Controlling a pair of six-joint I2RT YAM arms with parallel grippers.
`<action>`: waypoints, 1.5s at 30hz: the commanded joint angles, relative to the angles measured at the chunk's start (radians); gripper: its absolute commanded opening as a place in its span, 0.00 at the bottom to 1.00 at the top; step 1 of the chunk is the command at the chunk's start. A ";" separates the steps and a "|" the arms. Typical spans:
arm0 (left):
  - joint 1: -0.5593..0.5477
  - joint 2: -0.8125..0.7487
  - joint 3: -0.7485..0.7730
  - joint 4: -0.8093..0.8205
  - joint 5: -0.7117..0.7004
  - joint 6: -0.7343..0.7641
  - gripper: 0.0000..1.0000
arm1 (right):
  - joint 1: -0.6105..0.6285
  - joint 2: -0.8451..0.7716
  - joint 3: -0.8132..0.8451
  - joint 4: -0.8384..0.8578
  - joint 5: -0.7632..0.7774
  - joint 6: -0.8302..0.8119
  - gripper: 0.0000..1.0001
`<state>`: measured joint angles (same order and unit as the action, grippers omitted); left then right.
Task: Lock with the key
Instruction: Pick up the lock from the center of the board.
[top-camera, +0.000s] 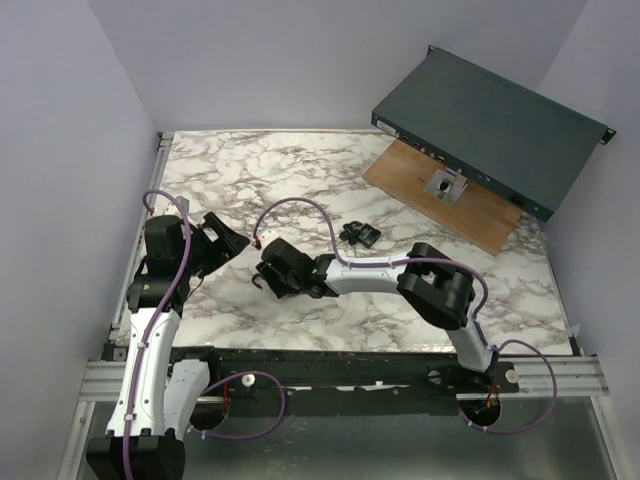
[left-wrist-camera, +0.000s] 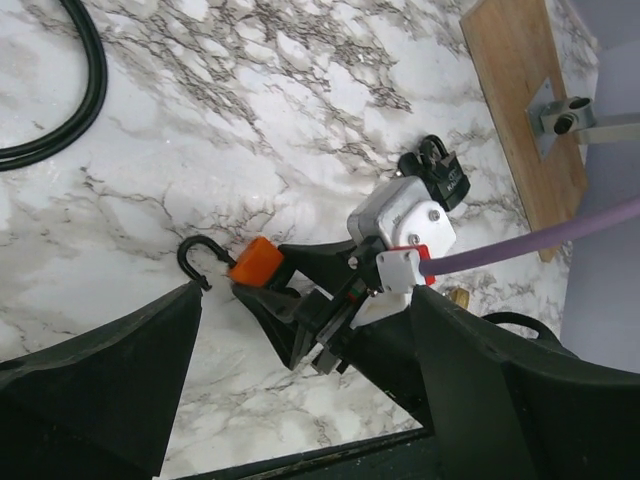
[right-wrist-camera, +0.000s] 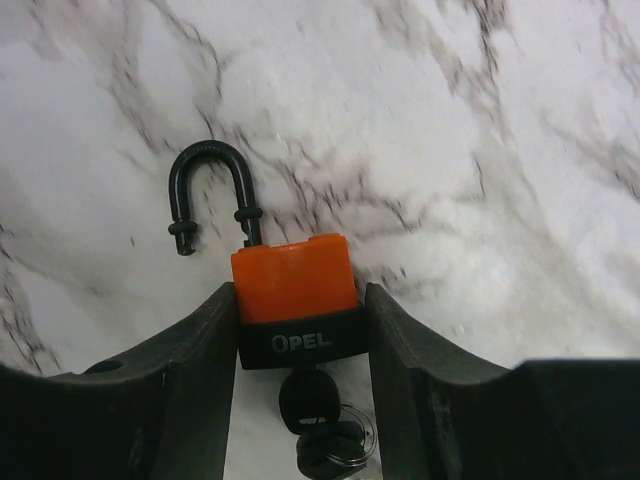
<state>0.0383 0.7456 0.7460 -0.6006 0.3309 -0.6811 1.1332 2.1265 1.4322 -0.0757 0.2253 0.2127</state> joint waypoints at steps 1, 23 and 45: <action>0.005 0.032 0.011 0.064 0.150 0.039 0.82 | -0.019 -0.184 -0.133 -0.018 0.036 0.032 0.01; -0.243 0.036 0.215 0.391 0.699 0.166 0.63 | -0.049 -0.985 -0.292 -0.253 -0.273 0.072 0.01; -0.418 0.100 0.314 0.411 0.919 0.255 0.43 | -0.048 -1.109 -0.190 -0.345 -0.425 0.128 0.01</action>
<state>-0.3614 0.8410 1.0279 -0.1371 1.2179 -0.4938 1.0801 1.0248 1.2106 -0.4362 -0.1749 0.3256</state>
